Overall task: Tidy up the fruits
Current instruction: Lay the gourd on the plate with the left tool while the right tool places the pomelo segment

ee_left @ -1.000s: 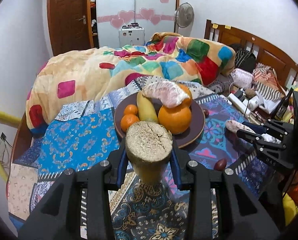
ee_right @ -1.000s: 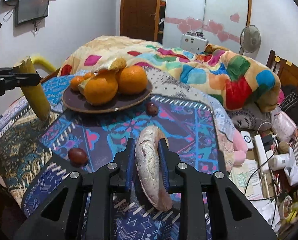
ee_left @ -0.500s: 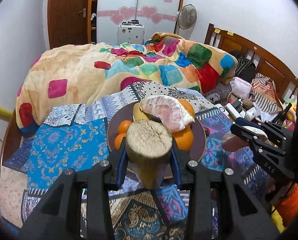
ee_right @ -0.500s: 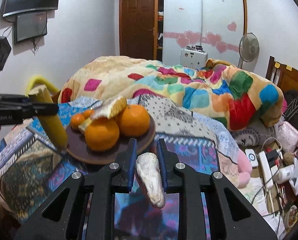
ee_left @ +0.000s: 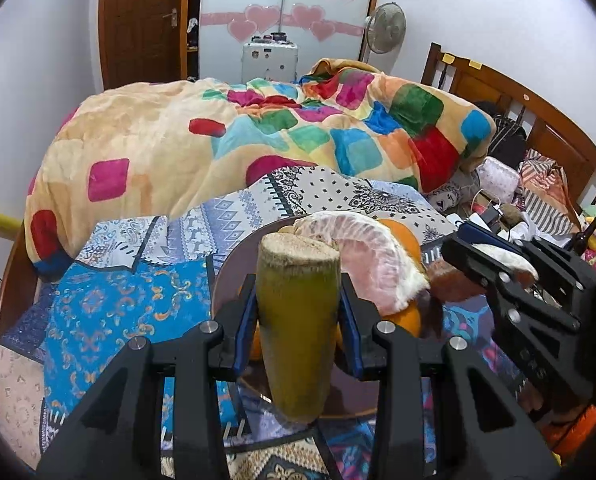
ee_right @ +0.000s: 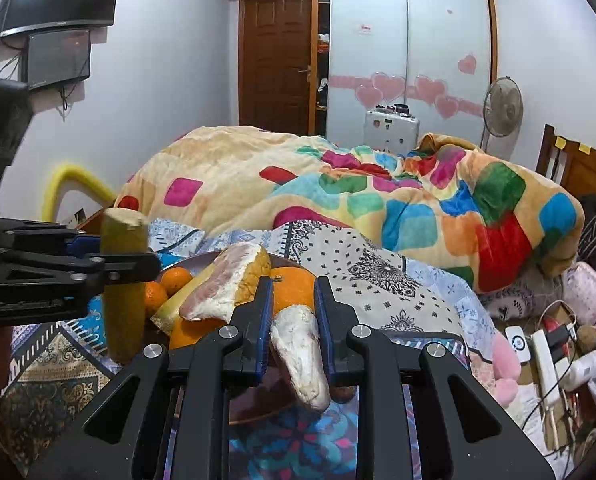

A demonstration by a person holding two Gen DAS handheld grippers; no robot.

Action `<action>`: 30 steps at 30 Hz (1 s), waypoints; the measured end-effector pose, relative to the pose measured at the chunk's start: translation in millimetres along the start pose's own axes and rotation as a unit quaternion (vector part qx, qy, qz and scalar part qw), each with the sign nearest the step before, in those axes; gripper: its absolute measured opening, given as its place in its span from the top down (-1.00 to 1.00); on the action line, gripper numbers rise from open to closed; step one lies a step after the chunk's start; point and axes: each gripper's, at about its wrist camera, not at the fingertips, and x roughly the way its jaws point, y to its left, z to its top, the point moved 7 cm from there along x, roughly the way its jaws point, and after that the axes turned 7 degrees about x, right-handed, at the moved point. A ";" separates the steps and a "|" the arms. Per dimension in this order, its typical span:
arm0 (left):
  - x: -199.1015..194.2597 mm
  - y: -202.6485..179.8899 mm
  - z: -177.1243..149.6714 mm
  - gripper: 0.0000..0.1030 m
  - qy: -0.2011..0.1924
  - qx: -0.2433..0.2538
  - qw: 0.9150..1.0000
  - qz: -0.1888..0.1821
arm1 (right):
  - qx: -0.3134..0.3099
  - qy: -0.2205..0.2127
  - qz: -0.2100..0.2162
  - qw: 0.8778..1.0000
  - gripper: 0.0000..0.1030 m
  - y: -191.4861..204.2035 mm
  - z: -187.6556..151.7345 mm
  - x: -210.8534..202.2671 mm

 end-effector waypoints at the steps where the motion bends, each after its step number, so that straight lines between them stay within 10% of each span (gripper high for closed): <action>1: 3.0 0.5 -0.1 0.27 0.001 -0.001 1.000 0.000 | -0.001 0.003 0.004 1.000 0.63 1.8 -1.0 0.5; 16: 12.1 -2.6 -5.9 0.27 0.005 0.023 1.000 0.015 | 0.043 0.085 0.071 0.993 0.07 3.8 -25.6 15.8; 30: -25.7 -17.1 -11.3 0.08 -0.016 0.039 0.999 0.031 | 0.055 0.083 0.051 0.994 0.02 -20.9 -29.1 -17.7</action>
